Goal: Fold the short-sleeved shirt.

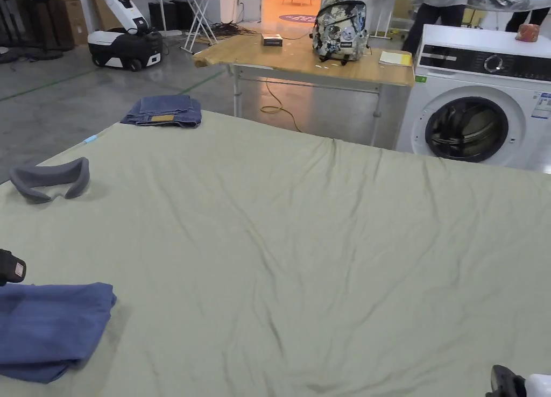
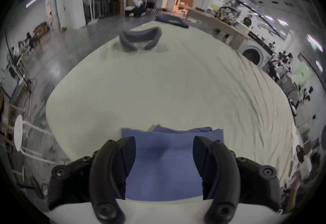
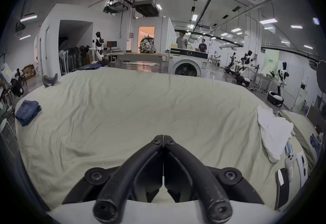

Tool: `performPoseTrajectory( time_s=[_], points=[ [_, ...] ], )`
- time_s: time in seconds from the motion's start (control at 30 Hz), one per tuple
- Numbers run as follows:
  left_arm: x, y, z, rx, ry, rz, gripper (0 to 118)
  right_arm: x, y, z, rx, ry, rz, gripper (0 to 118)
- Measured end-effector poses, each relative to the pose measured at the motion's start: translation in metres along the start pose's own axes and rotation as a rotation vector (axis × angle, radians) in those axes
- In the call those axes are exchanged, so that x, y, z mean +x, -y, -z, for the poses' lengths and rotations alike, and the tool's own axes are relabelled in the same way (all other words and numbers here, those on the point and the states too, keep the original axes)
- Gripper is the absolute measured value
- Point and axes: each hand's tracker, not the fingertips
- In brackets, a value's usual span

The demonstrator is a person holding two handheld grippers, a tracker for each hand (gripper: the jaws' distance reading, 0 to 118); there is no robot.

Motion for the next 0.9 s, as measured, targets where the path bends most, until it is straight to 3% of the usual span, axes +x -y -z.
performPoseTrajectory(
  time_s=[0.07, 0.23, 0.3, 0.43, 0.67, 0.9],
  points=[
    [0.04, 0.019, -0.003, 0.049, 0.046, 0.009, 64, 0.002, 0.001, 0.0, 0.0, -0.002, 0.009, 0],
    [0.082, 0.038, 0.03, 0.158, 0.081, 0.107, 26, 0.009, -0.001, 0.0, 0.004, 0.008, 0.035, 0],
    [0.131, 0.059, 0.025, 0.216, 0.126, 0.158, 14, 0.012, -0.003, -0.002, 0.012, 0.014, 0.043, 0],
    [0.208, 0.089, 0.022, 0.29, 0.206, 0.252, 0, 0.017, -0.009, -0.001, 0.037, 0.029, 0.063, 0],
    [0.355, 0.143, -0.001, 0.488, 0.276, 0.32, 0, 0.02, -0.022, -0.004, 0.094, 0.053, 0.1, 0],
    [0.424, 0.17, -0.02, 0.663, 0.247, 0.332, 0, 0.026, -0.034, -0.012, 0.169, 0.082, 0.149, 0]
  ],
)
